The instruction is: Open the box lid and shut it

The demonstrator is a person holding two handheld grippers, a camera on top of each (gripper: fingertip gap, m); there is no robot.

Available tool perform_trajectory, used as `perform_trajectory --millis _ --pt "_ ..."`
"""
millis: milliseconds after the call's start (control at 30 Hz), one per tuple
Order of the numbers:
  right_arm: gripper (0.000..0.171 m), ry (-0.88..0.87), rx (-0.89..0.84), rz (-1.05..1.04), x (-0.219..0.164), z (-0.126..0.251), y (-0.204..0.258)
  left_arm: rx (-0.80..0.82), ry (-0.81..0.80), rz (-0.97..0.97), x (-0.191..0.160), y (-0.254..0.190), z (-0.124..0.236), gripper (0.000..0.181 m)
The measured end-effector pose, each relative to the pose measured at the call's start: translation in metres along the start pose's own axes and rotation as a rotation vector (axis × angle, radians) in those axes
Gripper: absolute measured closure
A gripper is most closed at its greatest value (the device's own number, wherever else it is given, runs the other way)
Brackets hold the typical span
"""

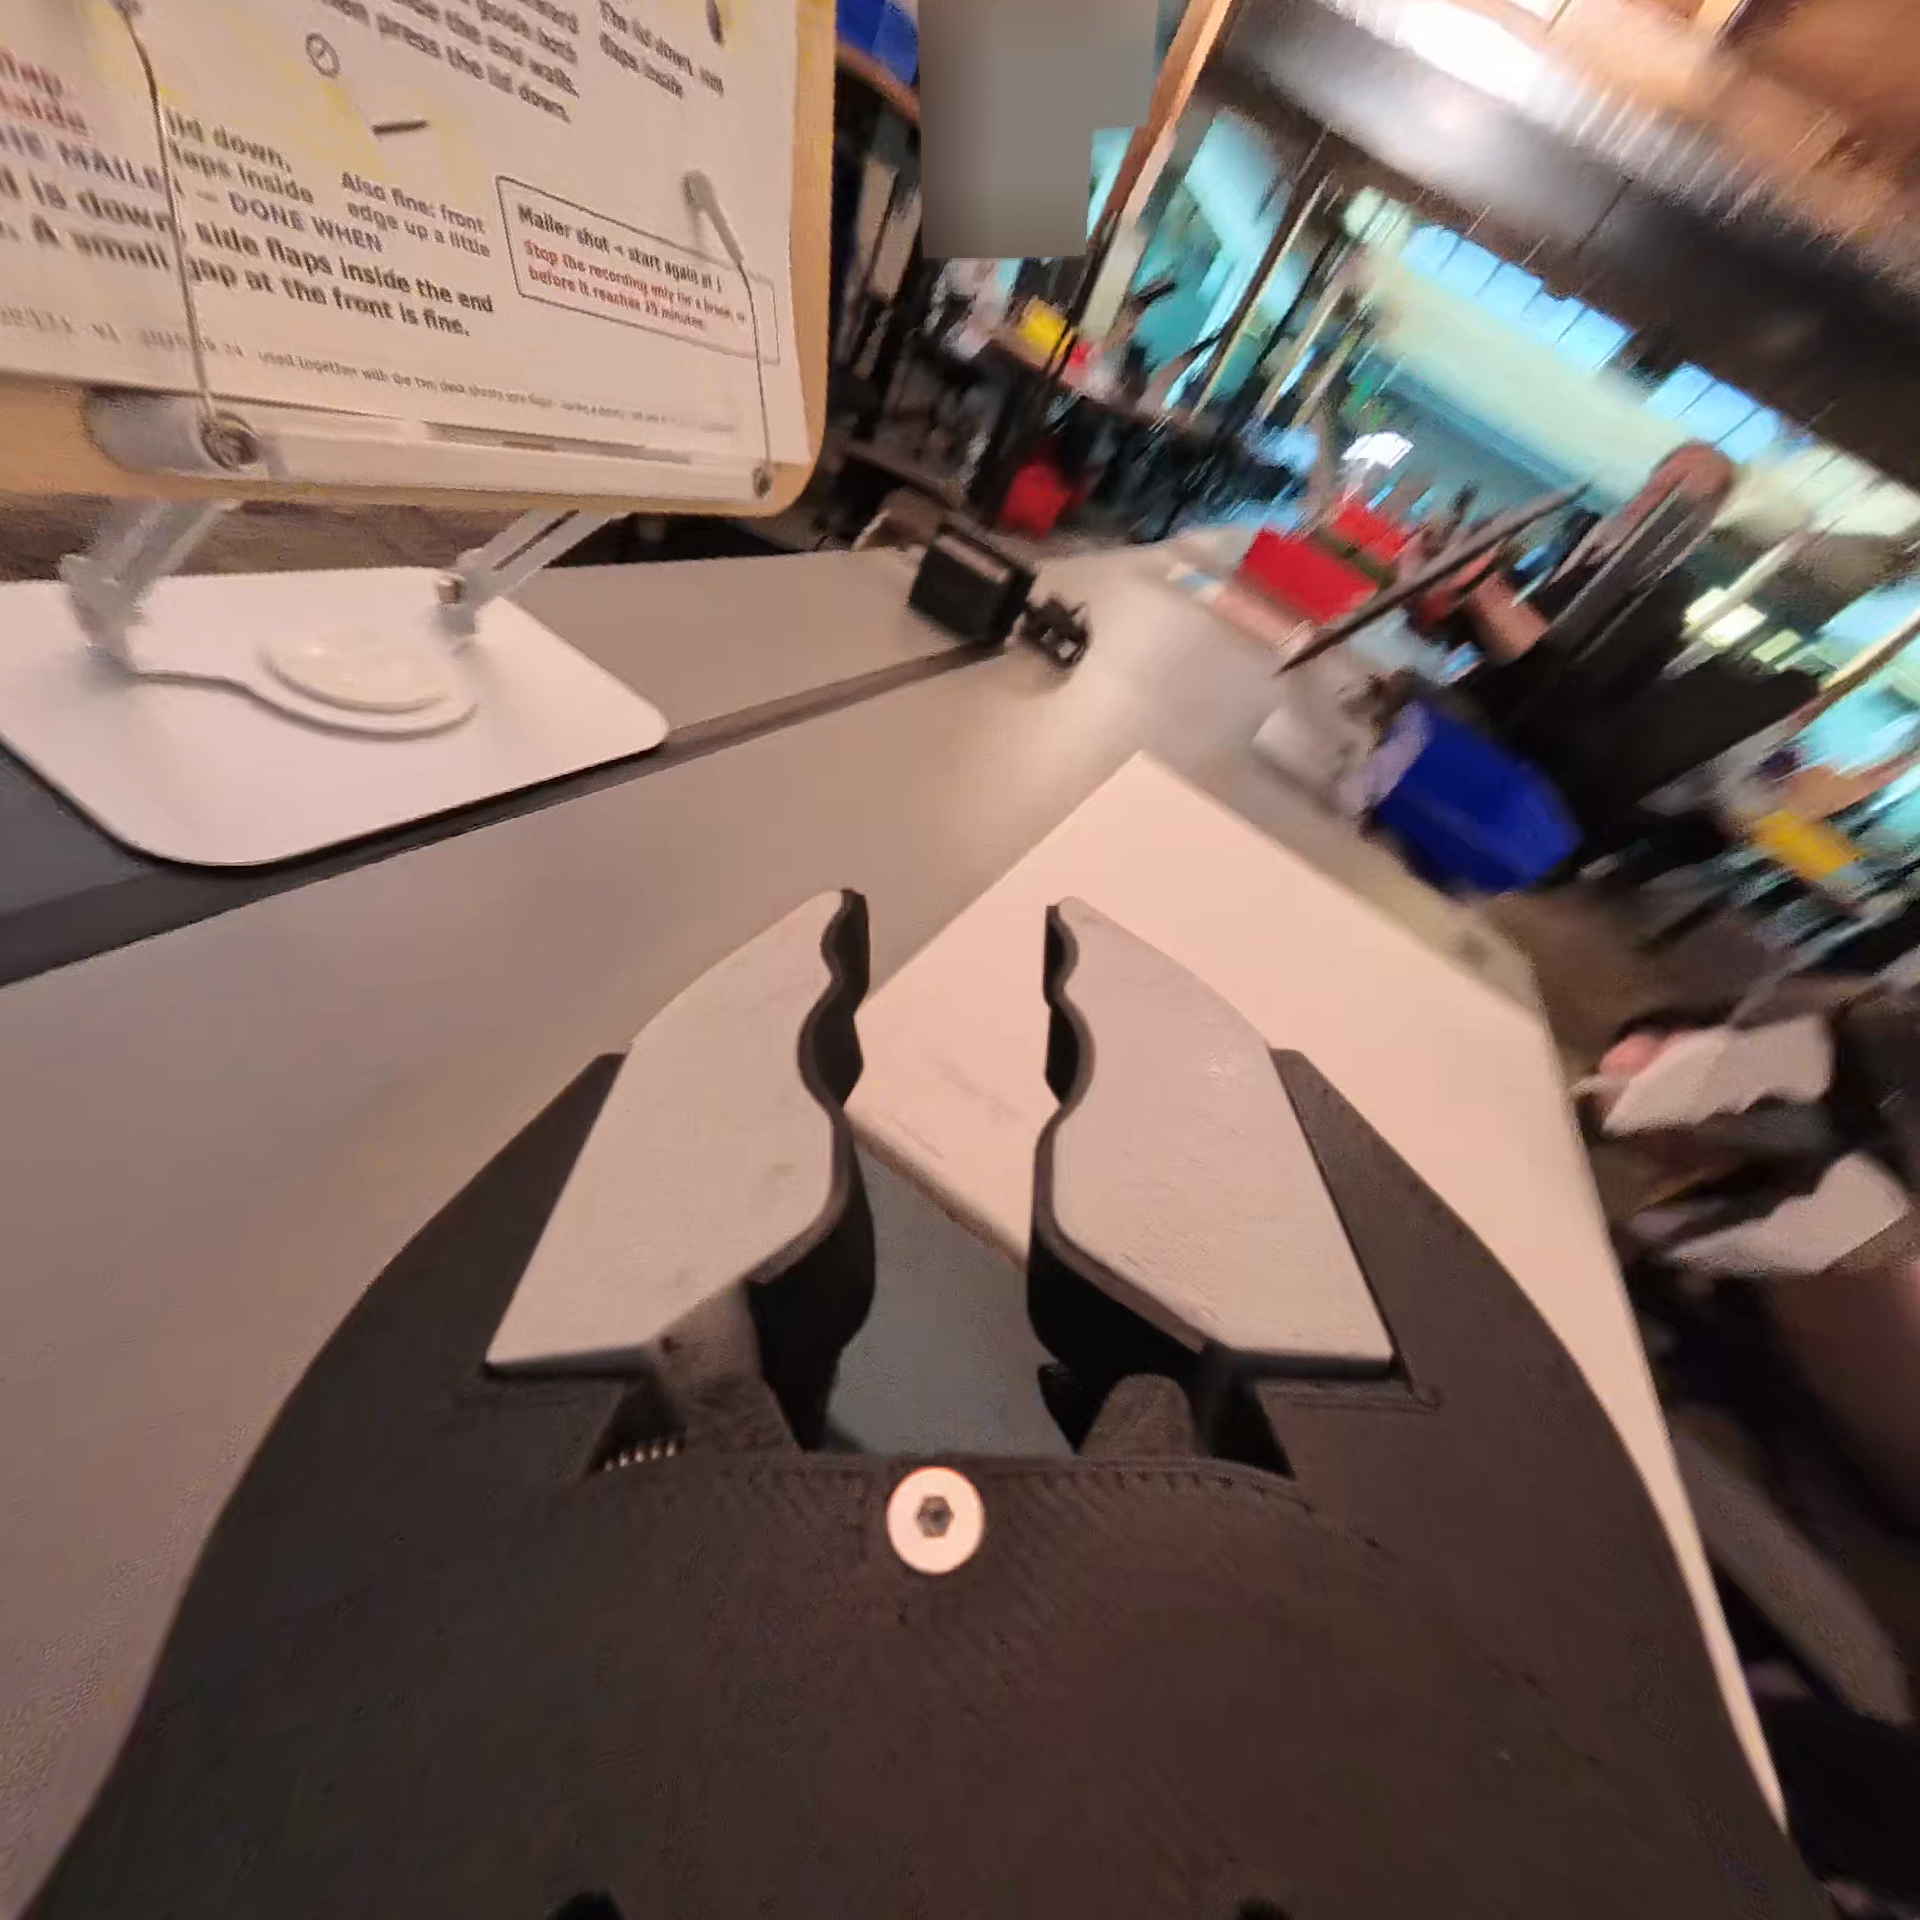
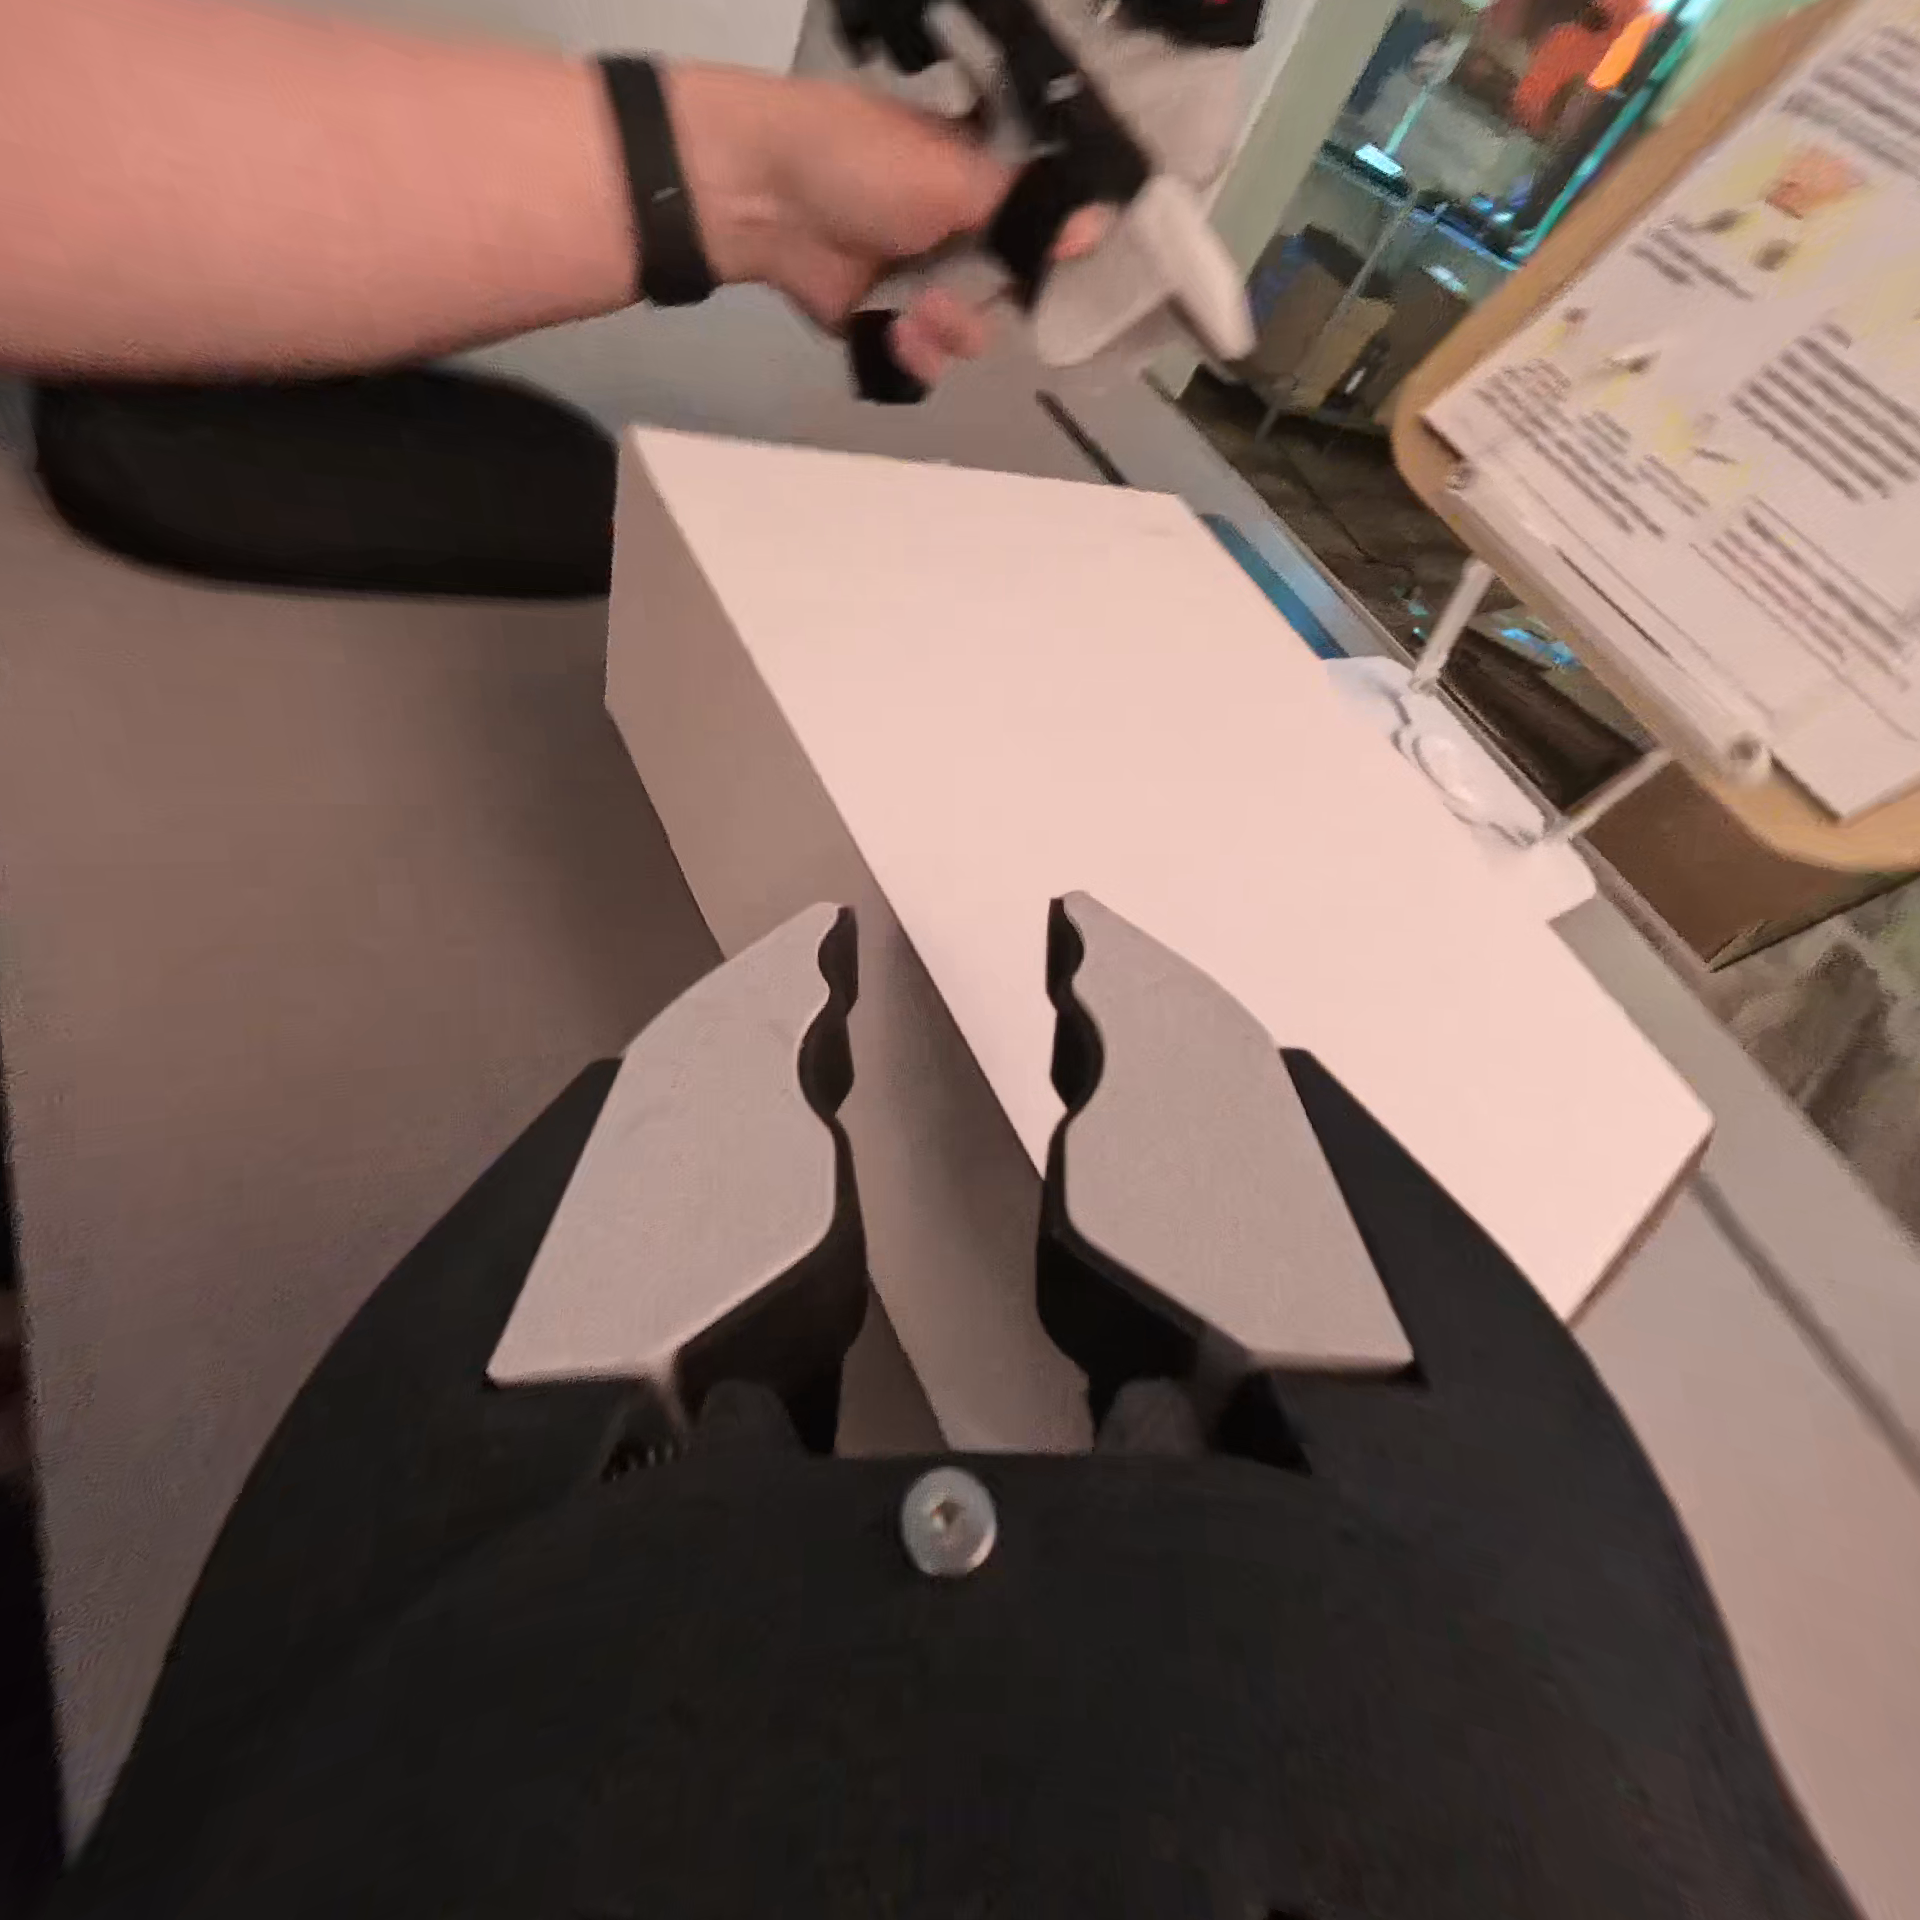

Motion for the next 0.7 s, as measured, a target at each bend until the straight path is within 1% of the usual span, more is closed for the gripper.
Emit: perform_trajectory --millis 33,100,133,200,233,300,333,400,467,500,567,700 --pt "0.134 0.030 0.003 0.057 0.003 -0.009 0.004 -0.045 -0.035 0.045 0.002 0.006 -0.004 0.147" --pt "0.133 0.053 0.033 0.134 0.010 -0.023 0.013 -0.108 -0.081 0.077 0.000 0.014 -0.008 0.143" --pt "0.133 0.061 0.050 0.160 0.012 -0.029 0.016 -0.119 -0.072 0.071 -0.003 0.017 -0.011 0.140" --pt "0.133 0.090 0.066 0.204 0.014 -0.039 0.019 -0.108 0.023 0.027 -0.012 0.022 -0.017 0.132" --pt "0.133 0.103 0.075 0.221 0.013 -0.043 0.020 -0.112 0.070 -0.003 -0.016 0.023 -0.019 0.133" --pt "0.134 0.112 0.095 0.224 0.013 -0.048 0.022 -0.133 0.121 -0.034 -0.021 0.022 -0.023 0.148" --pt "0.134 0.112 0.102 0.217 0.012 -0.050 0.022 -0.159 0.119 -0.035 -0.022 0.021 -0.024 0.154" --pt "0.140 0.113 0.078 0.218 0.012 -0.050 0.019 -0.220 0.102 -0.029 -0.024 0.018 -0.026 0.170" --pt "0.140 0.116 0.073 0.219 0.012 -0.050 0.020 -0.253 0.146 -0.030 -0.031 0.017 -0.028 0.181" --pt "0.140 0.114 0.070 0.229 0.013 -0.050 0.020 -0.238 0.181 -0.051 -0.035 0.018 -0.029 0.181" --pt "0.141 0.113 0.073 0.248 0.014 -0.050 0.022 -0.225 0.200 -0.099 -0.037 0.017 -0.030 0.181" --pt "0.143 0.144 0.089 0.256 0.018 -0.052 0.020 -0.202 0.229 -0.137 -0.039 0.017 -0.029 0.181"
Point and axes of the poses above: each gripper's, where its closed fingertips meet, z back along the fingers, x out of its top, y = z × x across the jaws, the point moved 3 cm from there along z, back along the fingers, and after that the axes turned 4 degrees about y, right-handed, at the moved point
